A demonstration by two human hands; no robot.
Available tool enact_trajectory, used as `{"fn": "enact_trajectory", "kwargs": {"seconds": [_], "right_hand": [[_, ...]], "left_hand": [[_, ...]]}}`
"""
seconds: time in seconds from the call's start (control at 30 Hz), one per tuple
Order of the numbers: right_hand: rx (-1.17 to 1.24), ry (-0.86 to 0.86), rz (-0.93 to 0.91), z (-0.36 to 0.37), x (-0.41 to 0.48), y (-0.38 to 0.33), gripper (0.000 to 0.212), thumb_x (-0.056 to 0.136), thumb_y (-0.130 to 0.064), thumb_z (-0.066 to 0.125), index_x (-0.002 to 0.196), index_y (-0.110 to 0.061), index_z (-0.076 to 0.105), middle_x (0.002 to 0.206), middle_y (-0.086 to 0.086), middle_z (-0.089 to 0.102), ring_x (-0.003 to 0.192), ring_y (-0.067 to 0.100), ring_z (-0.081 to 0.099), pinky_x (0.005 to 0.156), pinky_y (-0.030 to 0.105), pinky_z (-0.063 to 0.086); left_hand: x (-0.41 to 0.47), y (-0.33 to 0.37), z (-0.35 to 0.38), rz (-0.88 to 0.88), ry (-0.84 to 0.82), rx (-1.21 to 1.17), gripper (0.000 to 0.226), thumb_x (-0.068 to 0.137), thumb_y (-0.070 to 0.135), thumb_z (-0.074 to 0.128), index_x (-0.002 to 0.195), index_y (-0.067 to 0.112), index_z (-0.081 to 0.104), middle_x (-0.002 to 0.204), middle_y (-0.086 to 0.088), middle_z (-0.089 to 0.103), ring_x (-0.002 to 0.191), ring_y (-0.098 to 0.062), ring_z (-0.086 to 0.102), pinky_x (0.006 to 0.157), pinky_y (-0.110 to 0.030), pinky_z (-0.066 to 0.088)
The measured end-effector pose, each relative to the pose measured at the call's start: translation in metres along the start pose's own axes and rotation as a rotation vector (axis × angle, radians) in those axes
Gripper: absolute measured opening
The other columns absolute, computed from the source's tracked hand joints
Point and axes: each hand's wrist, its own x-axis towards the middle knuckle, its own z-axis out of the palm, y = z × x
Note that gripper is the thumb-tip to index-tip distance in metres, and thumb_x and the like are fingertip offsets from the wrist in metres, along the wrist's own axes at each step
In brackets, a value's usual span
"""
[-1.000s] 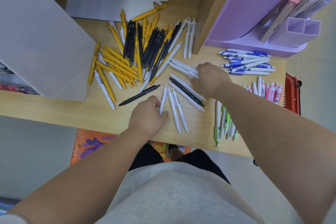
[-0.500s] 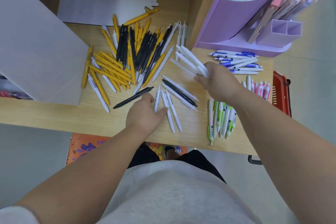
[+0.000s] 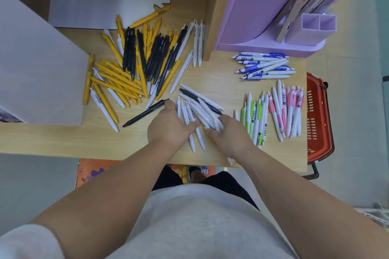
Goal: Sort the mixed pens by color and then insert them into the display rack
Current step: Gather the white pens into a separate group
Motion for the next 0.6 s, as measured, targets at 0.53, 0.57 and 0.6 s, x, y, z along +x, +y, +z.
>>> {"fn": "enact_trajectory", "kwargs": {"seconds": [0.53, 0.57, 0.6], "right_hand": [[-0.237, 0.066, -0.108, 0.015, 0.016, -0.028, 0.026, 0.092, -0.039, 0.065, 0.087, -0.015, 0.056, 0.098, 0.005, 0.052, 0.073, 0.020, 0.054, 0.061, 0.028, 0.038], [-0.210, 0.062, -0.118, 0.012, 0.018, -0.028, 0.023, 0.092, -0.036, 0.066, 0.096, -0.014, 0.061, 0.099, 0.007, 0.058, 0.074, 0.018, 0.056, 0.063, 0.026, 0.038], [-0.167, 0.064, -0.116, 0.009, 0.019, -0.027, 0.026, 0.092, -0.034, 0.067, 0.109, -0.013, 0.064, 0.101, 0.008, 0.064, 0.080, 0.018, 0.059, 0.066, 0.024, 0.039]], "left_hand": [[-0.001, -0.028, -0.008, 0.088, 0.031, -0.231, 0.062, 0.084, 0.030, 0.074, 0.139, 0.016, 0.049, 0.086, 0.002, 0.062, 0.073, -0.013, 0.058, 0.067, -0.030, 0.046], [-0.002, -0.027, -0.007, 0.085, 0.024, -0.253, 0.062, 0.084, 0.029, 0.075, 0.138, 0.017, 0.049, 0.085, 0.002, 0.062, 0.074, -0.013, 0.059, 0.068, -0.030, 0.048], [-0.003, -0.026, -0.006, 0.086, 0.017, -0.269, 0.062, 0.083, 0.029, 0.075, 0.138, 0.018, 0.050, 0.084, 0.003, 0.061, 0.074, -0.013, 0.059, 0.069, -0.030, 0.048]]}}
